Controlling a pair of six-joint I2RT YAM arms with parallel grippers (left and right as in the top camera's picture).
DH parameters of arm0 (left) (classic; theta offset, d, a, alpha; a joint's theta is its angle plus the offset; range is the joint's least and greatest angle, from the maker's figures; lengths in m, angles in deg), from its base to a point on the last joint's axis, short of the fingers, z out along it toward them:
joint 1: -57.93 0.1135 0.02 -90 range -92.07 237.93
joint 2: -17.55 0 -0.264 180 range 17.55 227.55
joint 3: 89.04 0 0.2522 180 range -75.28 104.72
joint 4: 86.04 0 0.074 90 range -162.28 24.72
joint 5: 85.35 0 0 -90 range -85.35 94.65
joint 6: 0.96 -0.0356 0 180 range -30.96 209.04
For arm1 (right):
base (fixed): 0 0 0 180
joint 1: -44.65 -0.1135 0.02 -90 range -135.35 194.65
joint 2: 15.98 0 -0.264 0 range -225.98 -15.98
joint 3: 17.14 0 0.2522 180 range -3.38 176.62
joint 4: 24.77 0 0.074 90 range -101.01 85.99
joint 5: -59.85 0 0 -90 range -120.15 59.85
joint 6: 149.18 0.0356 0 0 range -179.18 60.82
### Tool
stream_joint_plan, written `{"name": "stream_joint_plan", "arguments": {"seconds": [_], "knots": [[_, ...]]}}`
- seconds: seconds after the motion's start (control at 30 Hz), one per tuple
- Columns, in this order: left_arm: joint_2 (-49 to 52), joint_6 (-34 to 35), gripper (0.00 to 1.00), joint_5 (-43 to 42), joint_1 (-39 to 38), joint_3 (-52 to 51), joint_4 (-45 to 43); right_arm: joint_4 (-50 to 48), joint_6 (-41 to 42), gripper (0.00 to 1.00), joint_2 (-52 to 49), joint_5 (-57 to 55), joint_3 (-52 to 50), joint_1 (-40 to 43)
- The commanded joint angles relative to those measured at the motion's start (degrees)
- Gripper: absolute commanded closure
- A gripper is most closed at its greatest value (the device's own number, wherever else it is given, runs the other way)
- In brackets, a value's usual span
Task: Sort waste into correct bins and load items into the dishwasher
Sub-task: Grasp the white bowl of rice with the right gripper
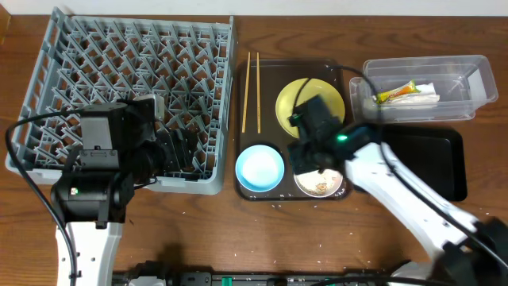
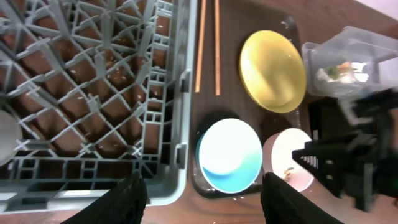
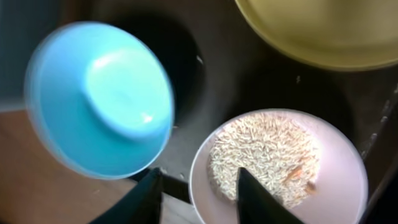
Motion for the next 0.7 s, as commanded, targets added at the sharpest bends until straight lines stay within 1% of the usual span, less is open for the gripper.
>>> {"name": "stream_joint_plan", "arguments": {"seconds": [0.0, 0.13, 0.27, 0.33, 0.4, 0.5, 0.57, 0.67], "knots": [[0.3, -0.9, 0.39, 2.1, -0.2, 1.4, 0.7, -0.1, 5.3, 0.67, -4.5, -6.5, 0.3, -1.3], [0.2, -0.9, 0.39, 2.1, -0.2, 1.4, 1.6, -1.7, 5.7, 0.67, -8.7, -3.5, 0.3, -1.3], [0.2, -0.9, 0.39, 2.1, -0.2, 1.4, 1.7, -2.4, 5.7, 0.67, -11.8, -3.2, 0.3, -1.3], [0.2, -0.9, 0.39, 2.1, -0.2, 1.4, 1.7, -2.4, 5.7, 0.69, -12.8, -3.2, 0.3, -1.3], [0.2, -0.9, 0.39, 2.1, -0.2, 1.4, 1.7, -2.2, 5.6, 0.75, -13.4, -2.4, 0.3, -1.3], [0.2, -0.9, 0.39, 2.1, -0.2, 1.4, 1.7, -1.9, 5.7, 0.91, -13.4, -2.8, 0.3, -1.3], [0.2, -0.9, 0.39, 2.1, -0.2, 1.4, 1.7, -1.8, 5.7, 0.99, -13.3, -2.8, 0.3, -1.0], [0.3, -0.9, 0.39, 2.1, -0.2, 1.4, 1.7, -1.8, 5.7, 0.99, -13.3, -2.8, 0.3, -0.3]]}}
